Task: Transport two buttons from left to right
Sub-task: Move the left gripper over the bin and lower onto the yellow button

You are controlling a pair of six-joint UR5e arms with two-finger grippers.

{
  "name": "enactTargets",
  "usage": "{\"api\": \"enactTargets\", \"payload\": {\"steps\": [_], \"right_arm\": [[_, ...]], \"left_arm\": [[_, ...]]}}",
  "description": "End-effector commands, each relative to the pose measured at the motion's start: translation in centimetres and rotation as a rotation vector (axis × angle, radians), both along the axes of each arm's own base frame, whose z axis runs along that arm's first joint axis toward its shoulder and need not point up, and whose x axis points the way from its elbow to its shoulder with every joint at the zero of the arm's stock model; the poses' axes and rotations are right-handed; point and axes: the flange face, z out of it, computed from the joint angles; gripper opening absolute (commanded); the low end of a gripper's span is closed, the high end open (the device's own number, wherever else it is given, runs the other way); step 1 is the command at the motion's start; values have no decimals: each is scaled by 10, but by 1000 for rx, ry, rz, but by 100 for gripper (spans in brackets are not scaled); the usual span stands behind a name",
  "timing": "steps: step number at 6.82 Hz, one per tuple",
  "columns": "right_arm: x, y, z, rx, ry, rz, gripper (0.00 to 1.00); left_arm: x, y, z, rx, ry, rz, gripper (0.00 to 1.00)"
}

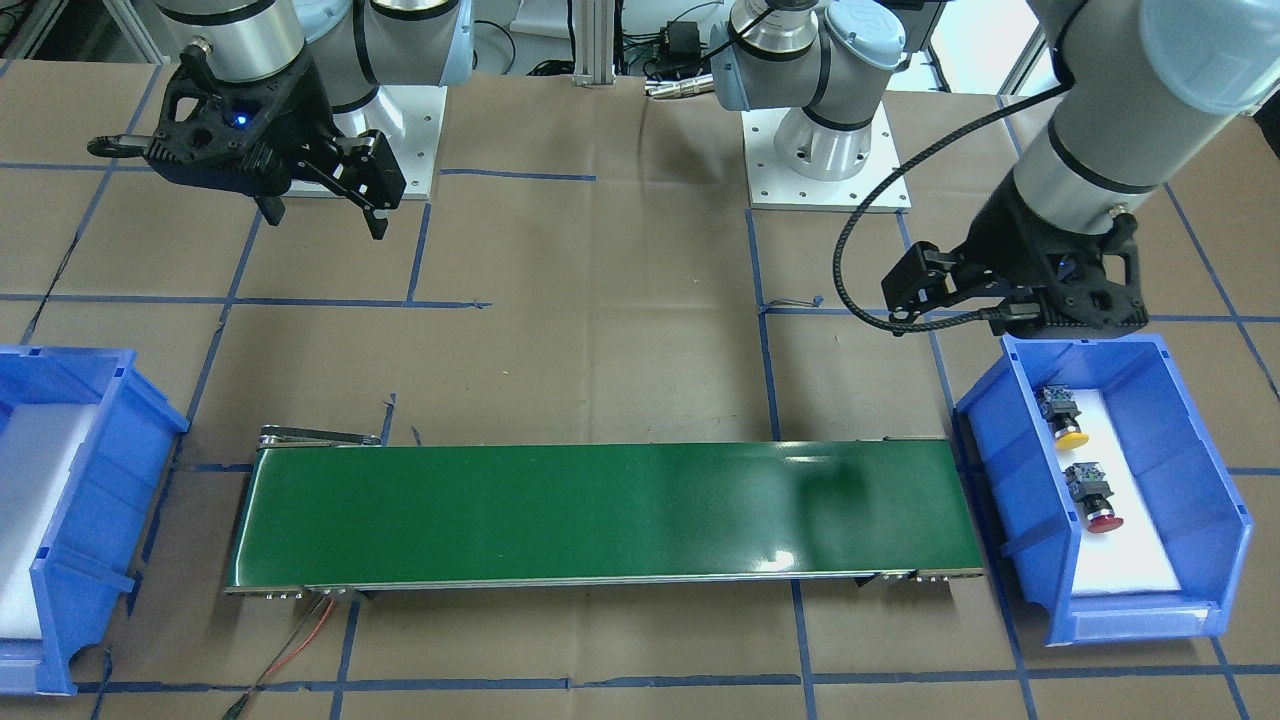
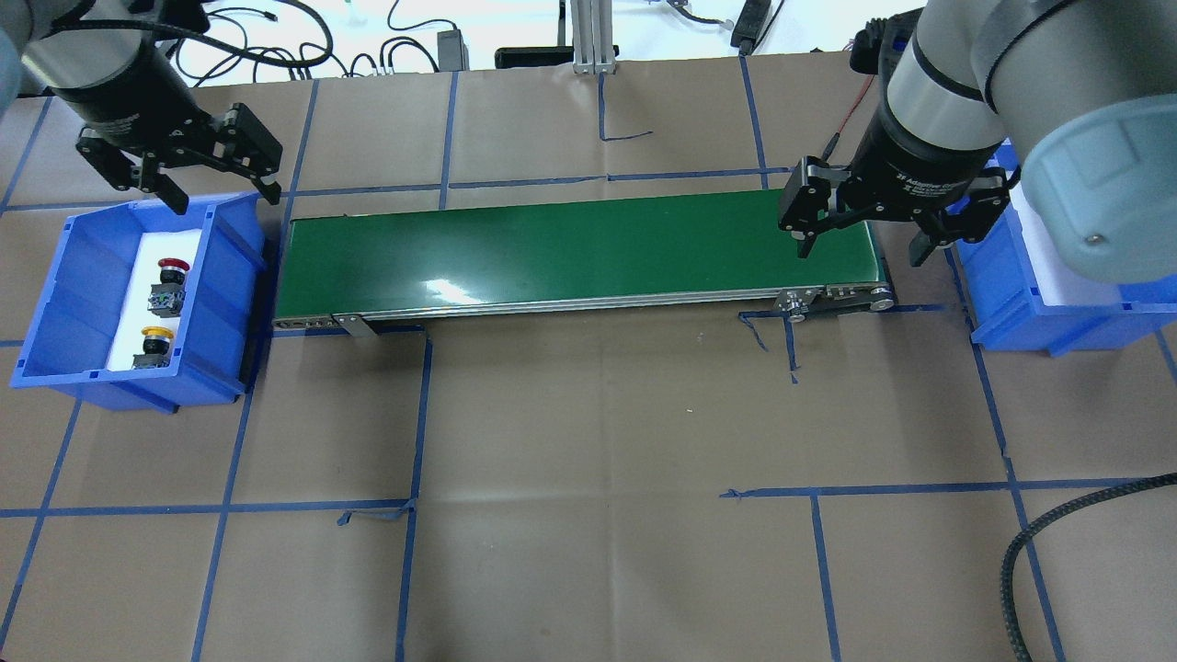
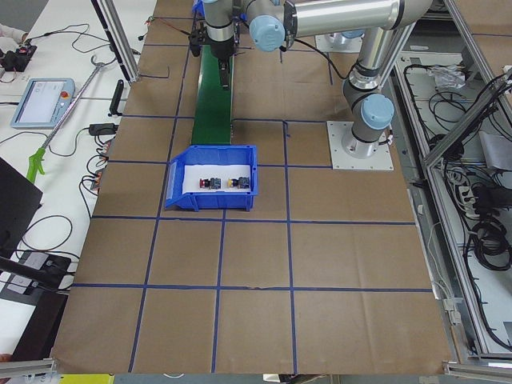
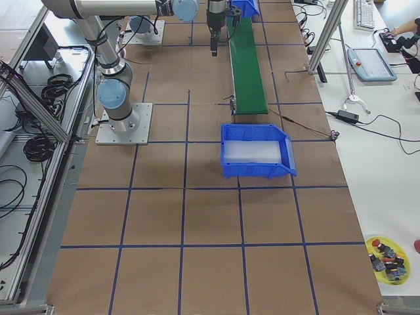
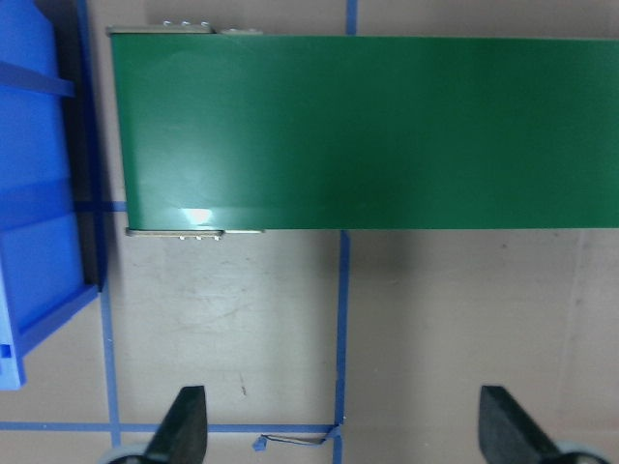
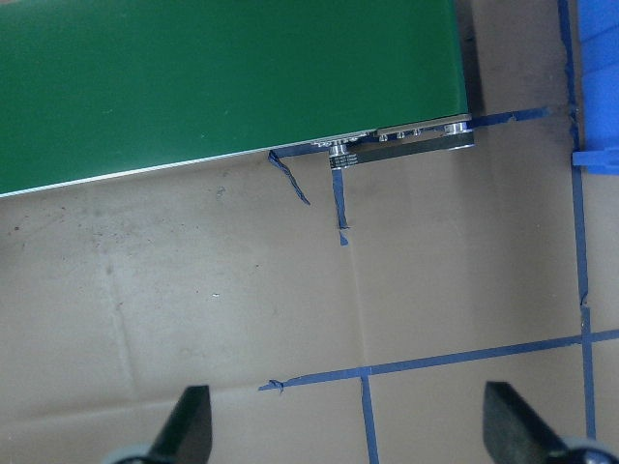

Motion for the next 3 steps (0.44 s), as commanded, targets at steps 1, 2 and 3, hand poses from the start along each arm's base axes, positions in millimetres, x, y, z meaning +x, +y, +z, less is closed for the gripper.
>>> {"api": "enactTargets", "payload": {"steps": [1,2,3], "right_arm": [[0,0,0,0,0,-2,100],[0,0,0,1,0,-2,100],[0,0,0,1,0,-2,100]], "left_arm": [[70,4,-5,4,7,-31,100],[102,6,-9,1,8,-44,100],[137,9,-14,4,-9,-78,100]]}}
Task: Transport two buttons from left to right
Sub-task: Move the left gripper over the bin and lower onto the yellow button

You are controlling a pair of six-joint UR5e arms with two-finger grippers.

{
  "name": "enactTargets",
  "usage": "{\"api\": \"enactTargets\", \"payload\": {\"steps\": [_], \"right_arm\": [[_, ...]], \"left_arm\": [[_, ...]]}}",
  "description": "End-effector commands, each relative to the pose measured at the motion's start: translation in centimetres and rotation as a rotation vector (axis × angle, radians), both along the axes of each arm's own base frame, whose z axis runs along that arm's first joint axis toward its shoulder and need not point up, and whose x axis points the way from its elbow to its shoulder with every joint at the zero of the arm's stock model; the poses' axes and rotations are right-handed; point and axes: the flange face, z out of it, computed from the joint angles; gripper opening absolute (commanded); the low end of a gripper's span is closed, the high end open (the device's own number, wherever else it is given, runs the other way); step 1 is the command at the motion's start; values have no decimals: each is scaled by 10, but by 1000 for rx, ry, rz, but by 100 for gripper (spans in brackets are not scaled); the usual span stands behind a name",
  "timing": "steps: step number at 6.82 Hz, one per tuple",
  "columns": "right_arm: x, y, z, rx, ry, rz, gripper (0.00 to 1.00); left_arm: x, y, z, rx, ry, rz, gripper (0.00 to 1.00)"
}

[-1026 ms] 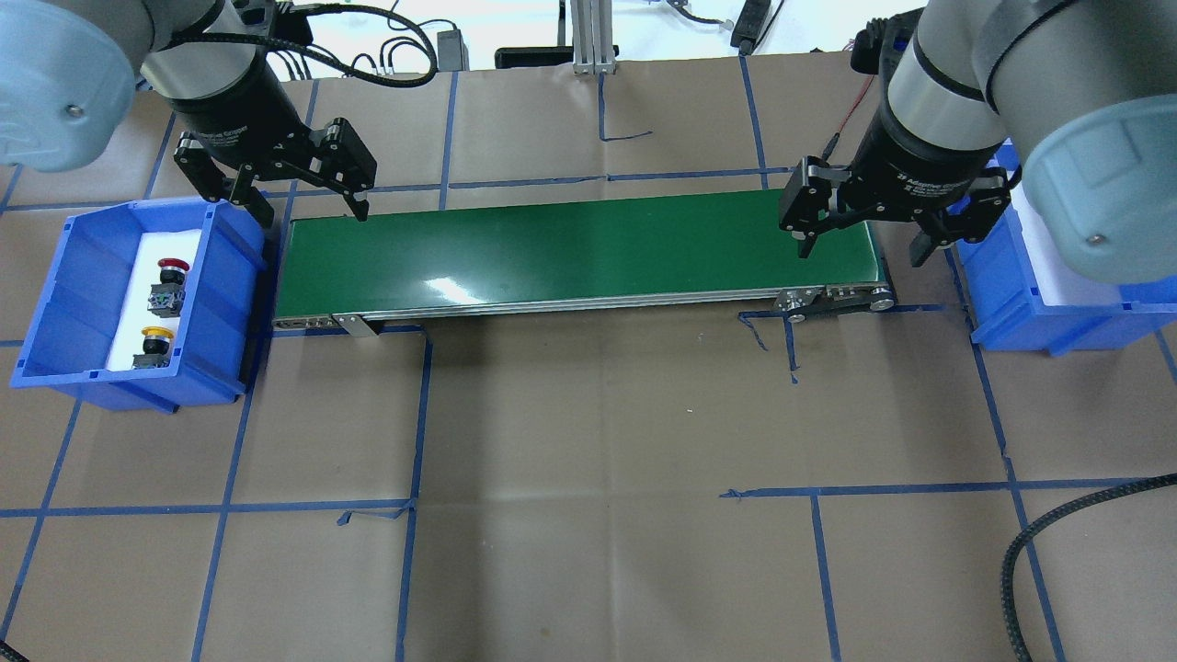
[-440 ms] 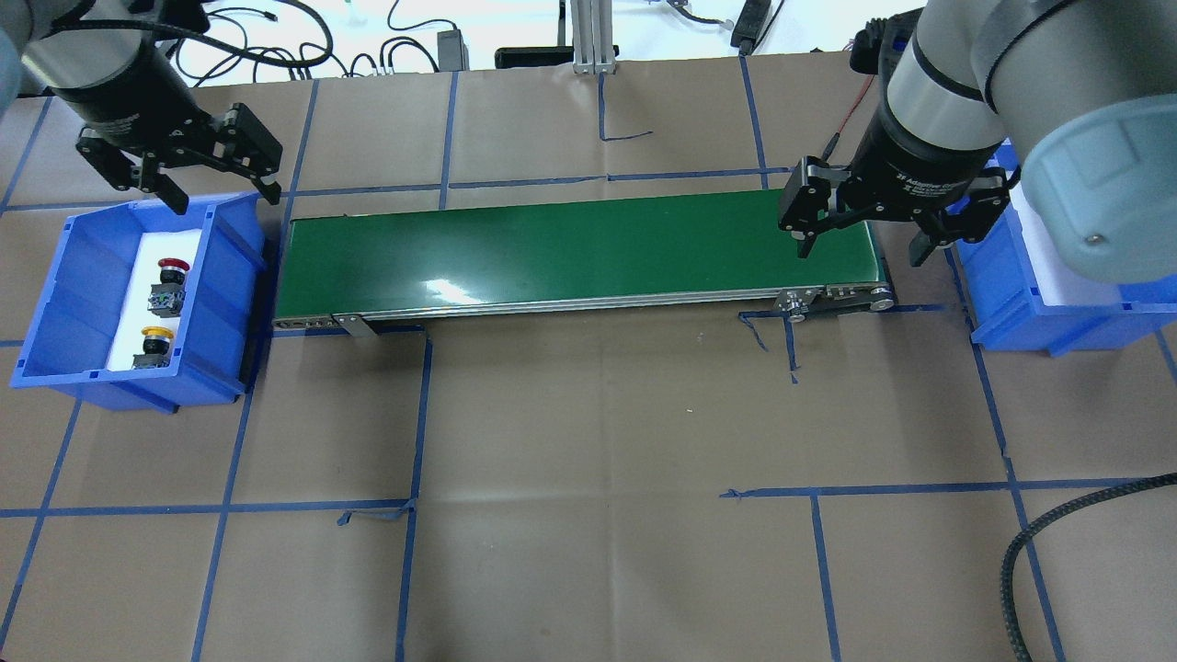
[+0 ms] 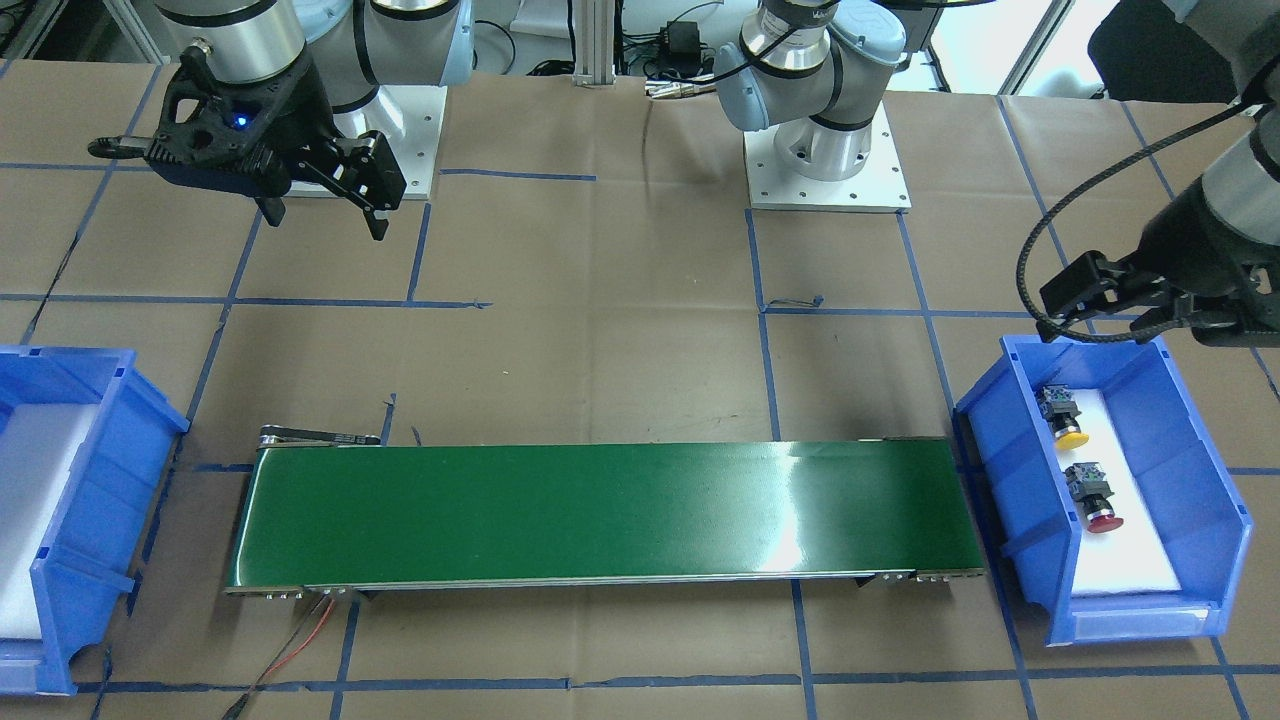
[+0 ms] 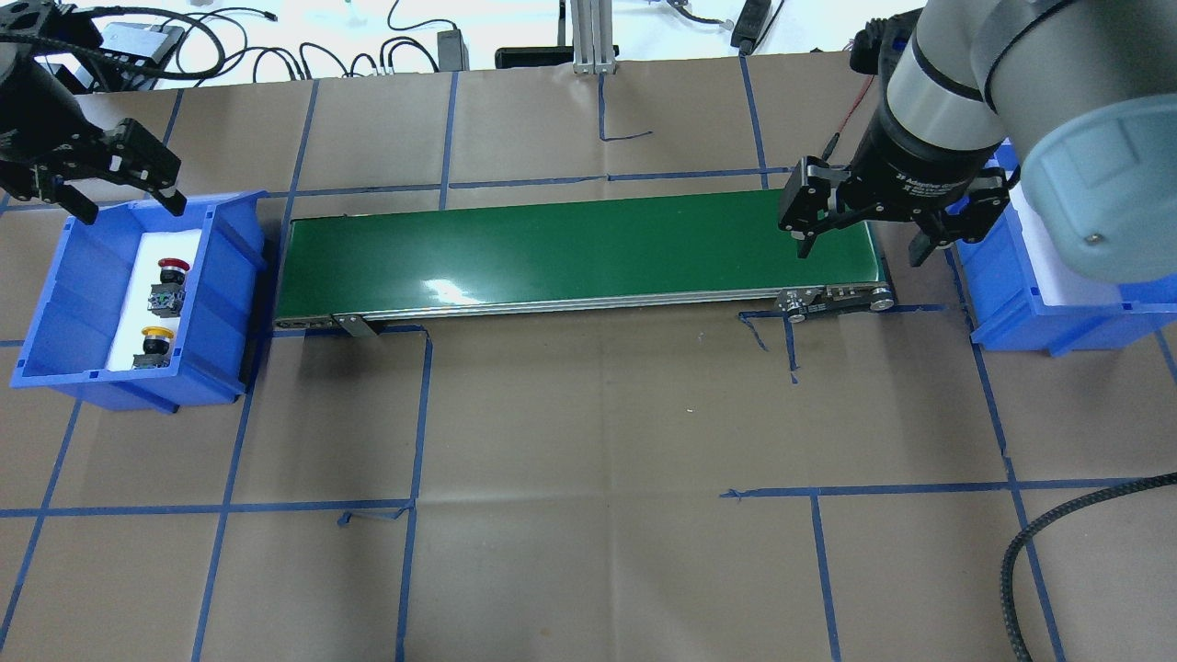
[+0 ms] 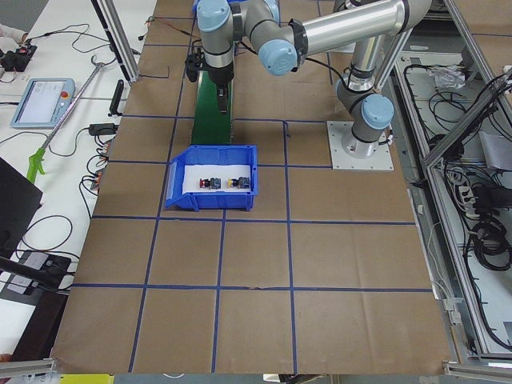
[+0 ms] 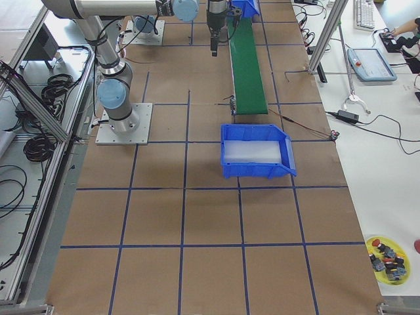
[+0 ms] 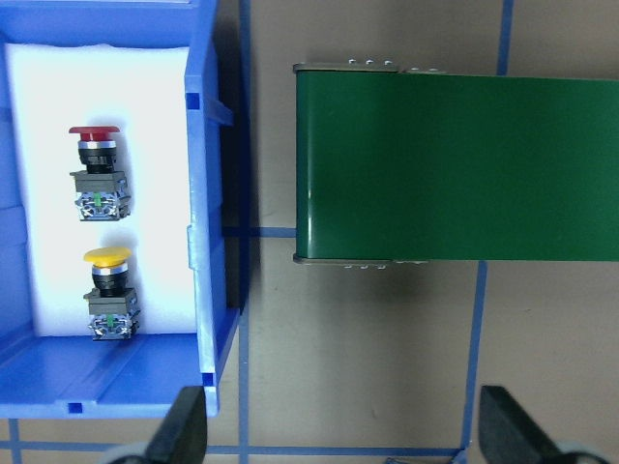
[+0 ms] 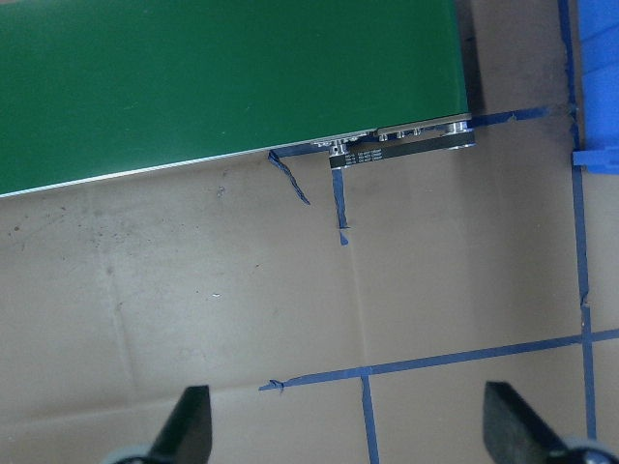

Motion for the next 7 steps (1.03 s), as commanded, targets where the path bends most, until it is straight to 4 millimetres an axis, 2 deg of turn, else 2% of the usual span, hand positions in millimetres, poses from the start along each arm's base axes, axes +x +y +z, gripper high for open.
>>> {"api": "enactTargets", "payload": {"steps": [1,2,3,4,5,7], "right_arm": [[0,0,0,0,0,1,100],[0,0,0,0,0,0,100],[0,0,0,0,0,0,100],[0,0,0,0,0,0,100],[0,0,0,0,0,0,100],[0,0,0,0,0,0,100]], "left_arm": [[86,10,-18,17,-15,-48,100],[117,17,-26,27,-5,-68,99],[126,20,-32,35,3,-77,99],[125,21,-39,41,8,-77,99],[125,22,-54,25,-3,-78,99],[120,26,-97,-5,-27,-77,99]]}}
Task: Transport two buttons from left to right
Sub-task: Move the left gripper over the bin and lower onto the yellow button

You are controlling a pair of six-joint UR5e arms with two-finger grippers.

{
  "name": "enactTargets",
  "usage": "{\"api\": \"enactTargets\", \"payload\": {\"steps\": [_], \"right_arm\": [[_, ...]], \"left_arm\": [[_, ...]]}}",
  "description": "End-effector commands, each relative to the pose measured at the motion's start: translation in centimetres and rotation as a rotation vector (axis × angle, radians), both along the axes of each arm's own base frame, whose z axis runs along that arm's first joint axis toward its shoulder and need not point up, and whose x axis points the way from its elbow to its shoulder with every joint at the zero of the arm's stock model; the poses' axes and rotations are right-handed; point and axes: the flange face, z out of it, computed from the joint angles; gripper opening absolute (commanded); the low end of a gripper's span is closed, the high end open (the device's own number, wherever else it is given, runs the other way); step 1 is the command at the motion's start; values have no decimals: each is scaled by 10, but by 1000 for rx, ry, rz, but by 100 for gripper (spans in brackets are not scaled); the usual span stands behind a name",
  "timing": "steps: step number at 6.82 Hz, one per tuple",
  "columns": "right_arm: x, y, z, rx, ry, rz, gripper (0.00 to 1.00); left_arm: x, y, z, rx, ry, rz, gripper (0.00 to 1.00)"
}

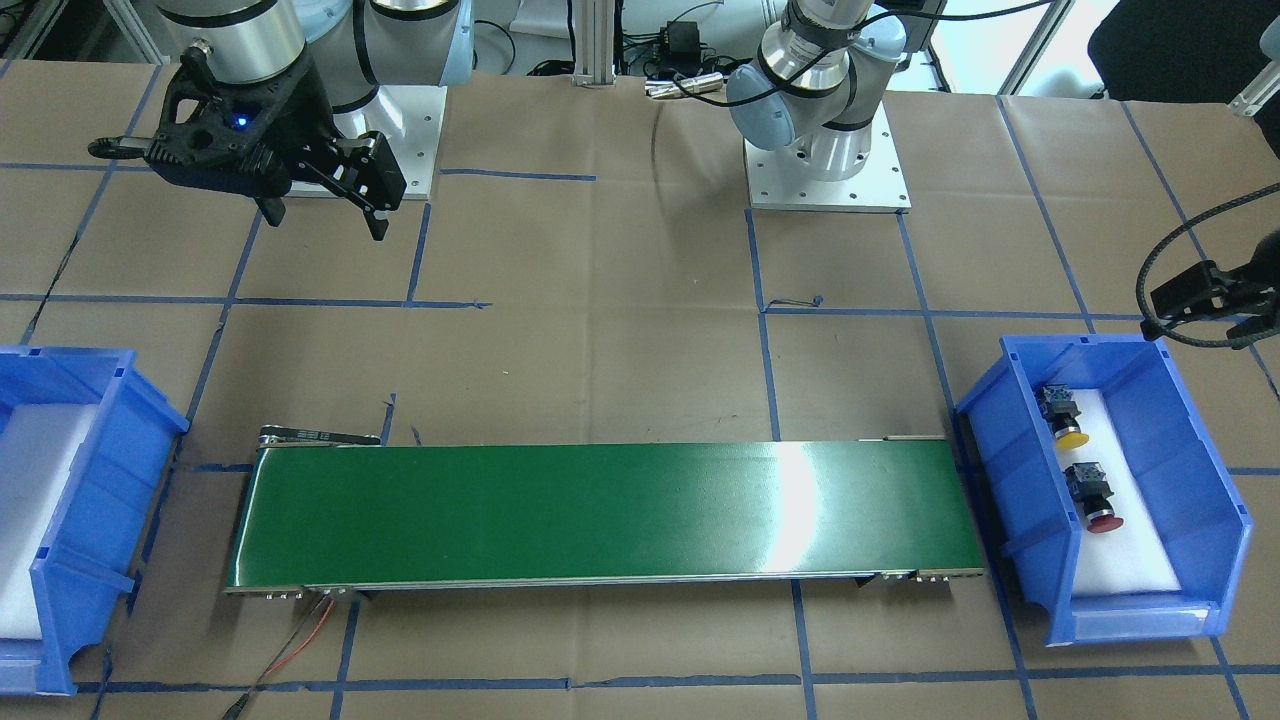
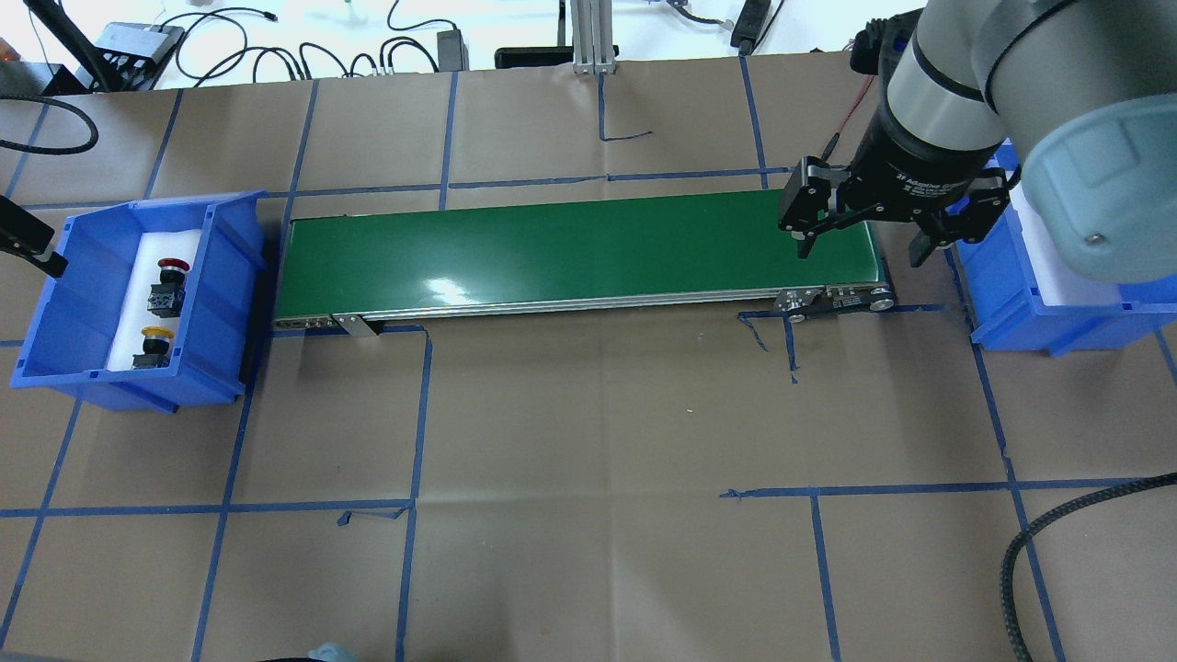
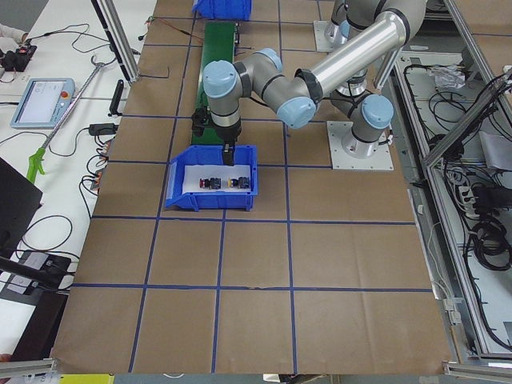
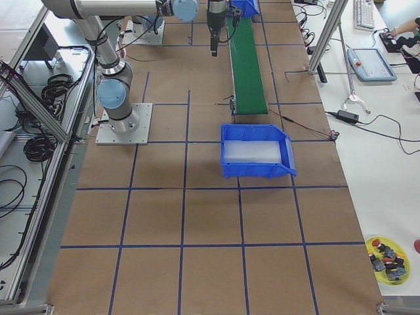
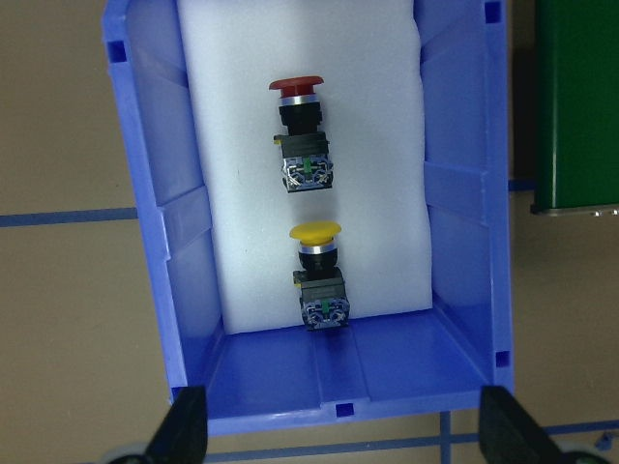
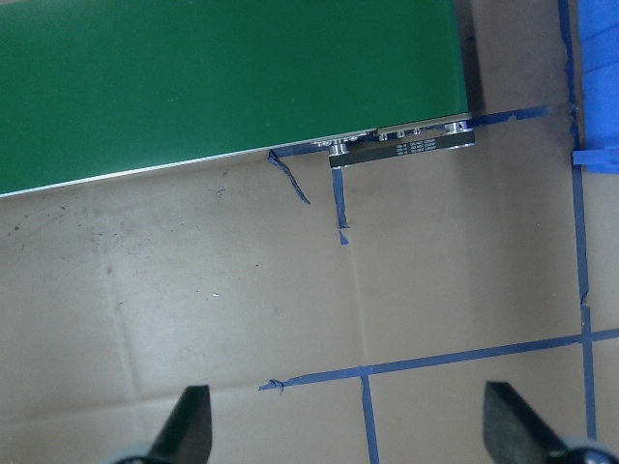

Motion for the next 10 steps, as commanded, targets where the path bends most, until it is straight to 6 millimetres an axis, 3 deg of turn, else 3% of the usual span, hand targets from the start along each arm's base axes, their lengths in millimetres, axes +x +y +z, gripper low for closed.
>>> {"api": "enactTargets", "payload": {"steps": [1,3,5,8,9,10], "right_arm": [[0,0,0,0,0,0,100],[0,0,-2,3,0,0,100],[0,3,-9,18,1,0,100],[0,2,-9,18,-1,-1,100],[0,2,-9,19,-1,-1,100],[0,2,-9,19,-1,-1,100]], "left_arm": [[-6,7,-44,-21,-11,2,99],[-10,13,-85,-39,-17,2,99],[-10,15,-109,-28,-7,7,99],[-4,9,-169,-37,-16,8,99],[-3,9,-183,-25,-14,11,99],[-4,9,-179,-30,-20,11,99]]}}
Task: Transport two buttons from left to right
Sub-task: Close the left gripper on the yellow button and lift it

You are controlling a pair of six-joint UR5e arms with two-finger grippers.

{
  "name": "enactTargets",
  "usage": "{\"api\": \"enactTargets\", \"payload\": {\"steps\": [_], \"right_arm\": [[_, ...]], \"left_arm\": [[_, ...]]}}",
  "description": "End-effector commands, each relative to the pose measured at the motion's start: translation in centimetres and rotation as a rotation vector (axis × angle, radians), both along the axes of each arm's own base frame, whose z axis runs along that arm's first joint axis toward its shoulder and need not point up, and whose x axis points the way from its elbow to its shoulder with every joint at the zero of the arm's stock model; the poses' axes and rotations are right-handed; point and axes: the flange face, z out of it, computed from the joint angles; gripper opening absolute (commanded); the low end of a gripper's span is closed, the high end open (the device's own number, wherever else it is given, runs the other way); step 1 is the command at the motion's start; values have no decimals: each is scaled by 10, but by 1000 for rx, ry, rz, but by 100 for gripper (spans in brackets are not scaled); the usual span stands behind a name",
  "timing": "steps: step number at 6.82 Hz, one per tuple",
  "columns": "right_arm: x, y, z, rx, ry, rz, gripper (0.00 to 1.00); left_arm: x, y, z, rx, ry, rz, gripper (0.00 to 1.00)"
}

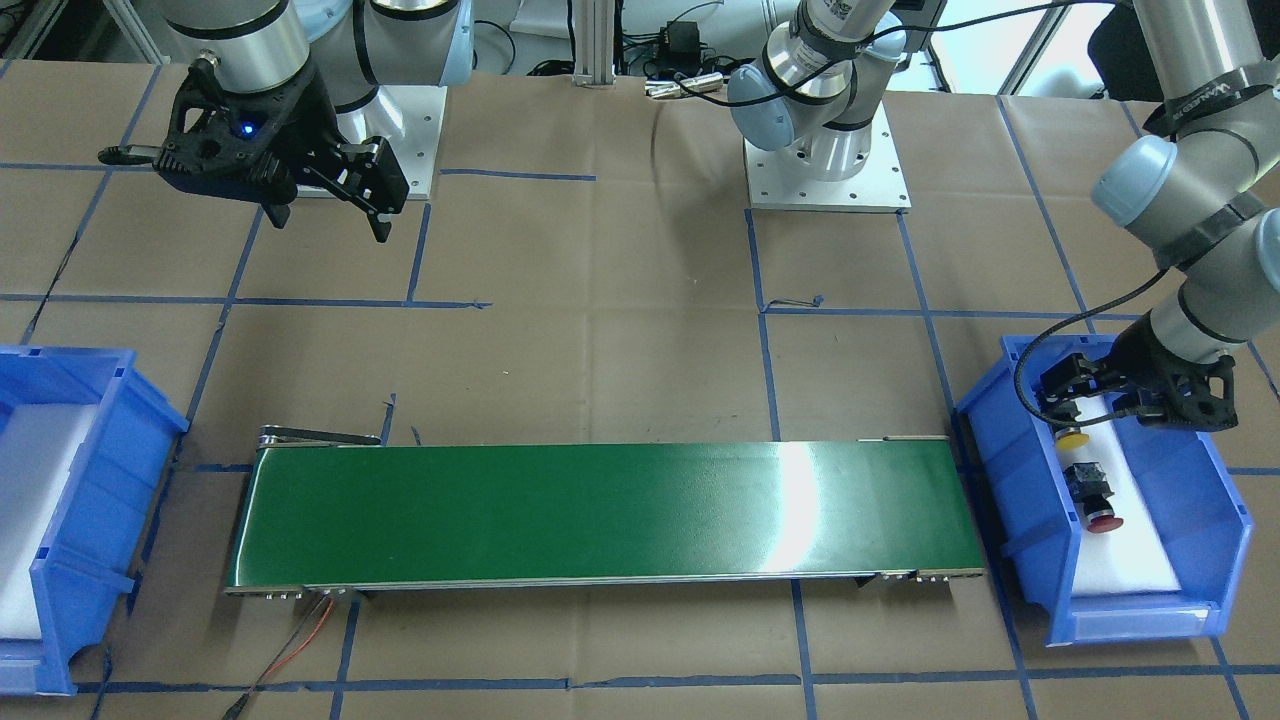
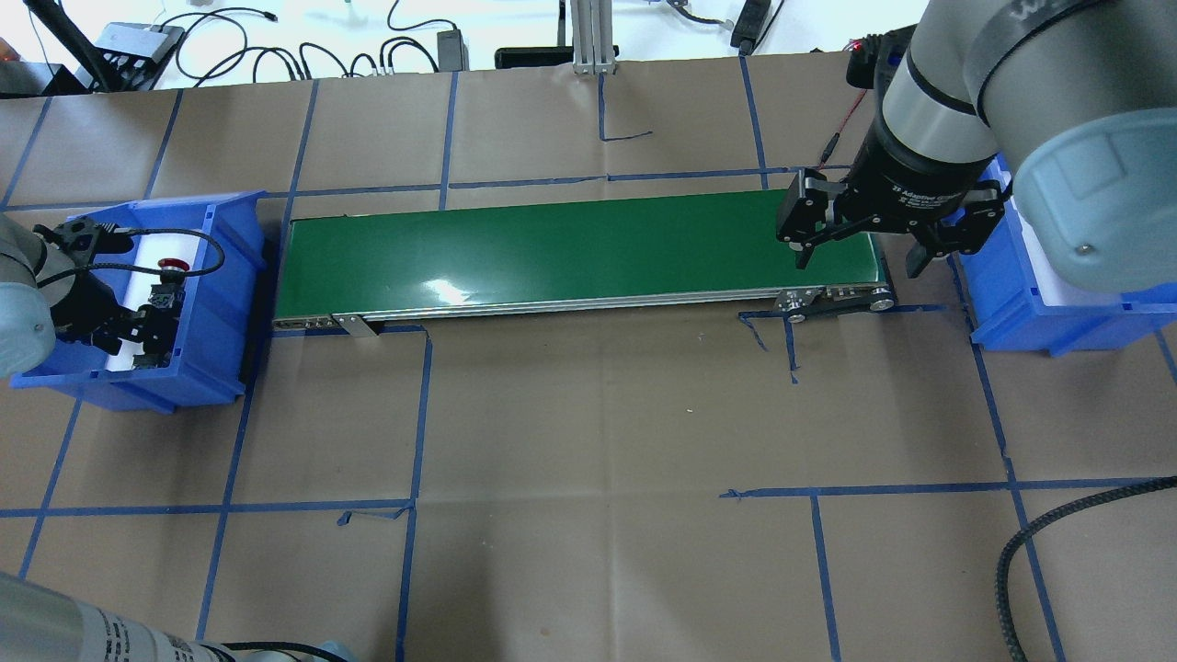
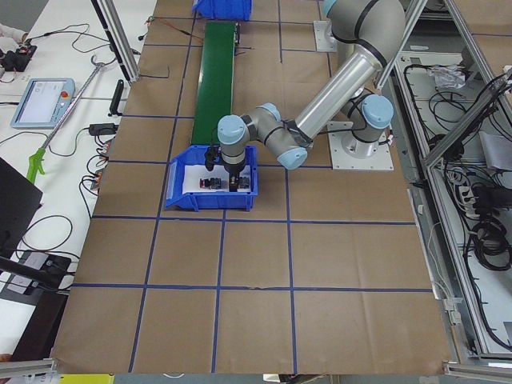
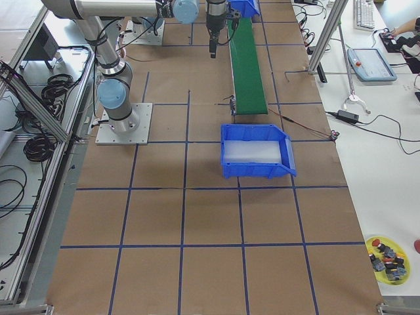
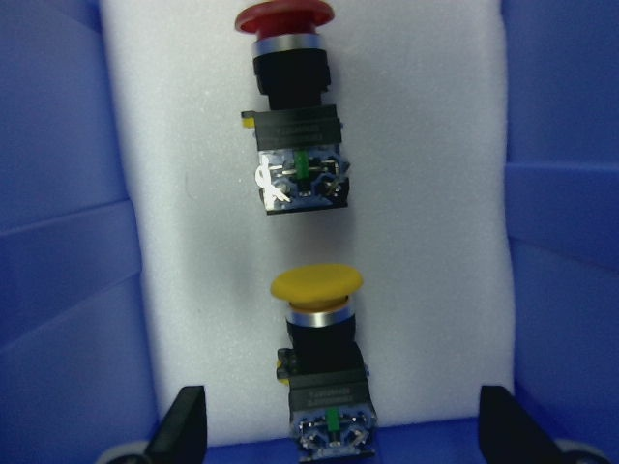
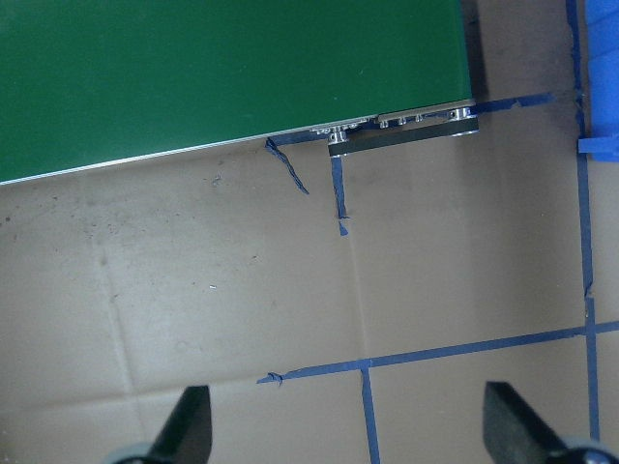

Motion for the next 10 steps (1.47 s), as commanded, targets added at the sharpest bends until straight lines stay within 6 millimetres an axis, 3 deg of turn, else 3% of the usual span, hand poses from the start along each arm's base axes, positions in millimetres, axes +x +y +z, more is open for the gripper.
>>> {"api": "enactTargets", "payload": {"steps": [1,2,4,5,6,7,8,9,10], "right_arm": [[0,0,0,0,0,0,100],[0,0,0,0,0,0,100],[0,0,0,0,0,0,100],[0,0,0,0,0,0,100],[0,0,0,0,0,0,100],[0,0,0,0,0,0,100],[0,0,0,0,0,0,100],[0,0,0,0,0,0,100],[0,0,0,0,0,0,100]], "left_arm": [[-2,0,-3,-2,-6,-1,99],[-3,-1,-5,-4,4,7,93],[-6,2,-2,14,13,40,38],[-7,3,3,20,15,39,19],[-7,4,9,17,10,38,6],[-5,4,22,22,8,36,3],[-6,5,58,16,3,34,3],[-7,8,108,29,9,33,3],[-3,3,141,46,13,34,3]]}}
